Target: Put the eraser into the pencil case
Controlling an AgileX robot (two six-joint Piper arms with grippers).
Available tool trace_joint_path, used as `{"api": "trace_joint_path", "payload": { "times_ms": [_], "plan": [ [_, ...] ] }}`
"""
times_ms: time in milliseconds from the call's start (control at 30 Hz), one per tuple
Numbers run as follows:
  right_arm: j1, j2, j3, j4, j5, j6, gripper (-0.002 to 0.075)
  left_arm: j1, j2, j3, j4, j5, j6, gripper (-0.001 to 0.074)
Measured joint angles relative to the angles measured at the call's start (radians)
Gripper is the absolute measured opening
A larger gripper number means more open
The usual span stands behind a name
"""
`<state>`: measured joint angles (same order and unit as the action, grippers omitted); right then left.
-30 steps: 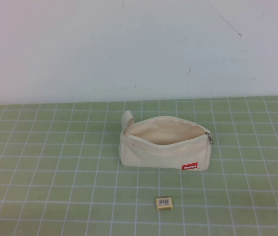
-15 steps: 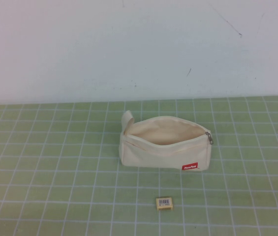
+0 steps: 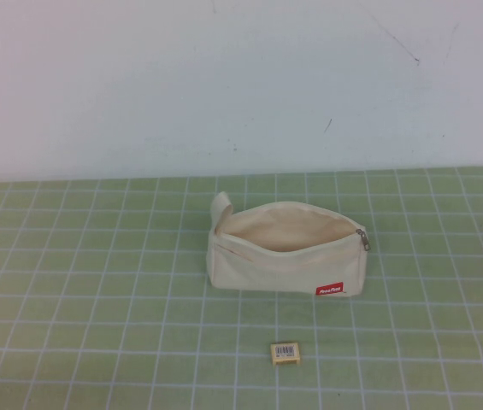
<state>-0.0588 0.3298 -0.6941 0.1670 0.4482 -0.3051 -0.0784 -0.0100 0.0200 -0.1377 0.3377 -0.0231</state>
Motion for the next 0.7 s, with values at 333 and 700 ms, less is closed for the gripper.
{"api": "trace_joint_path", "payload": {
  "times_ms": [333, 700],
  "plan": [
    [0.002, 0.545, -0.085, 0.403, 0.426, -0.546, -0.0001, 0.0, 0.0, 0.0, 0.0, 0.0, 0.0, -0.0001],
    [0.36, 0.946, -0.091, 0.468, 0.279, -0.716, -0.0001, 0.0, 0.0, 0.0, 0.0, 0.0, 0.0, -0.0001]
  ]
}}
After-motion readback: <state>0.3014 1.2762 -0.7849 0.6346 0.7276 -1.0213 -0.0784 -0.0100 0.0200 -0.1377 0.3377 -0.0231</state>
